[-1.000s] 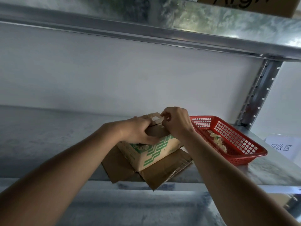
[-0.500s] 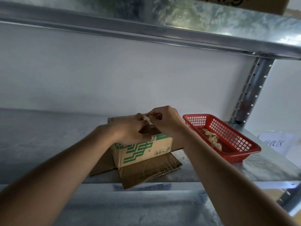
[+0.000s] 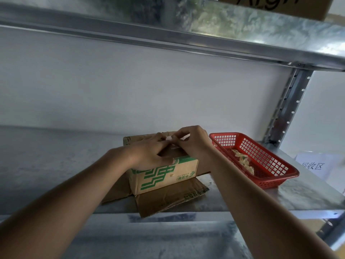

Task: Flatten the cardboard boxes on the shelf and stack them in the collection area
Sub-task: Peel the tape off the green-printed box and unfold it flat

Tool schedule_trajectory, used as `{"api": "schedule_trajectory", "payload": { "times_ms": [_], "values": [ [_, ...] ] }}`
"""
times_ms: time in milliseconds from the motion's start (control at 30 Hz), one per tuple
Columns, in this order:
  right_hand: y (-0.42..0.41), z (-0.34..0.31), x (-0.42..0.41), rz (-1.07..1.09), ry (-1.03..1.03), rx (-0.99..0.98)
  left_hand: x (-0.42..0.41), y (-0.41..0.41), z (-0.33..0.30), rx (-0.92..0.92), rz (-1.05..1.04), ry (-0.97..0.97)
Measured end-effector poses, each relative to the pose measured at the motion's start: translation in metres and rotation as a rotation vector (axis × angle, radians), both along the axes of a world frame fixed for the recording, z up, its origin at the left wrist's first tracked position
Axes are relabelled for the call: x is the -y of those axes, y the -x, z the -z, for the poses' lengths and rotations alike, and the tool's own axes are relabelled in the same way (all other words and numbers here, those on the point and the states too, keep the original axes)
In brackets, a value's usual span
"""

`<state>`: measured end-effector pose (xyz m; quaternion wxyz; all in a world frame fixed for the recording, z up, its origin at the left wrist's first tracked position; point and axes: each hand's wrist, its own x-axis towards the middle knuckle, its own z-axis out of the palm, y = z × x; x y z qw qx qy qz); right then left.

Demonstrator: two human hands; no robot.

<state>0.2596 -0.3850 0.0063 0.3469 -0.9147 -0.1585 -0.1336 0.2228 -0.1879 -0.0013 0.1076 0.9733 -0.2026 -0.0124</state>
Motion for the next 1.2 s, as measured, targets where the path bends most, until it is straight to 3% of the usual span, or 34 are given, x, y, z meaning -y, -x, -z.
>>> {"api": "schedule_trajectory", "payload": {
  "times_ms": [300,367,533,667,733,933,1067,1200],
  "values": [
    [-0.007,0.002,0.011,0.024,-0.831,-0.378,-0.022,-0.003,-0.009,-0.078,0.070,0.000],
    [-0.005,0.002,0.016,0.000,-0.925,-0.365,-0.024,-0.004,-0.015,-0.121,0.055,0.017],
    [-0.003,0.007,0.032,0.058,-0.819,-0.155,-0.014,-0.003,-0.027,-0.135,0.019,-0.012],
    [-0.003,0.010,0.036,0.044,-0.339,-0.022,-0.004,-0.001,-0.025,-0.091,0.008,-0.020],
    [-0.002,0.010,0.031,0.031,-0.176,-0.050,0.002,-0.001,-0.022,-0.054,-0.007,-0.039],
    [-0.006,0.010,0.026,0.041,-0.176,-0.192,0.011,0.001,-0.012,0.046,-0.029,-0.102],
    [-0.006,0.017,0.030,0.002,-0.410,-0.299,0.015,0.001,-0.008,0.056,-0.026,-0.128],
    [-0.005,0.021,0.029,-0.054,-0.511,-0.454,0.019,0.004,-0.010,0.061,-0.006,-0.043]
  ]
}}
